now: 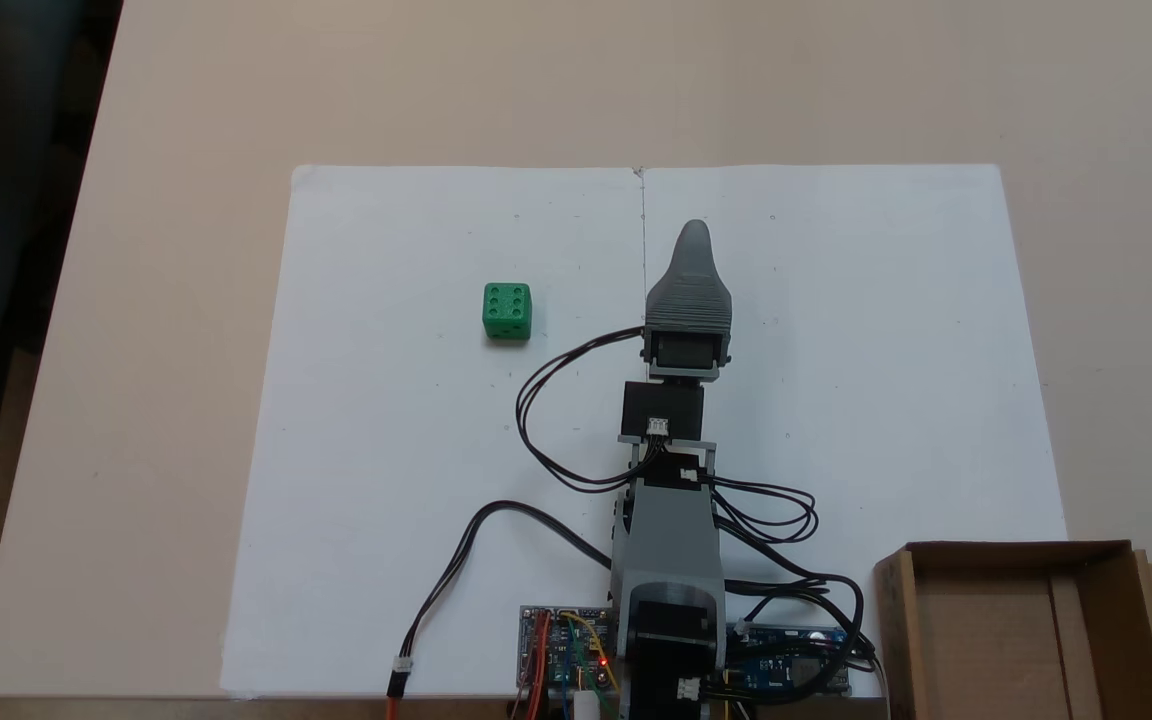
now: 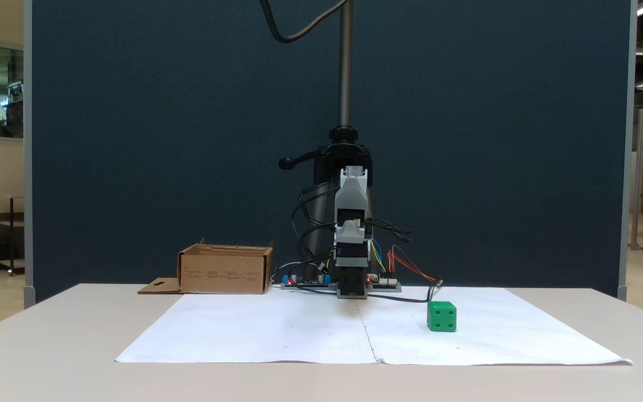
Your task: Grasp a green dice and put it in the bin.
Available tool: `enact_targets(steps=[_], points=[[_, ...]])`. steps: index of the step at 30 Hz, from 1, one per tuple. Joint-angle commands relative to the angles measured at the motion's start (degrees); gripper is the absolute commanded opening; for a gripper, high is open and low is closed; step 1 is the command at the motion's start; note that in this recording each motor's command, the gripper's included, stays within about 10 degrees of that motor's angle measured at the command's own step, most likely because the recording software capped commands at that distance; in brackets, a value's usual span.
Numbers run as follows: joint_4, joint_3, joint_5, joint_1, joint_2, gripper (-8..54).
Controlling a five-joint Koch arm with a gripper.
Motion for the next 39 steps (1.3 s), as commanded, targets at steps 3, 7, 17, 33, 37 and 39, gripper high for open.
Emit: enact_targets(steps=[3,7,17,33,37,39], points=[[-3.60,3.78,1.93,0.62,6.33,44.6],[-3.60,3.78,1.93,0.62,6.33,44.6],[-3.52,3.78,1.93,0.70,6.33,44.4],[7.65,-1.49,1.58,3.69,6.15,42.3],[23.62,-12.83,1.58,3.96,6.15,42.4],[31.71,-19.34,1.58,3.96,6.15,42.4]])
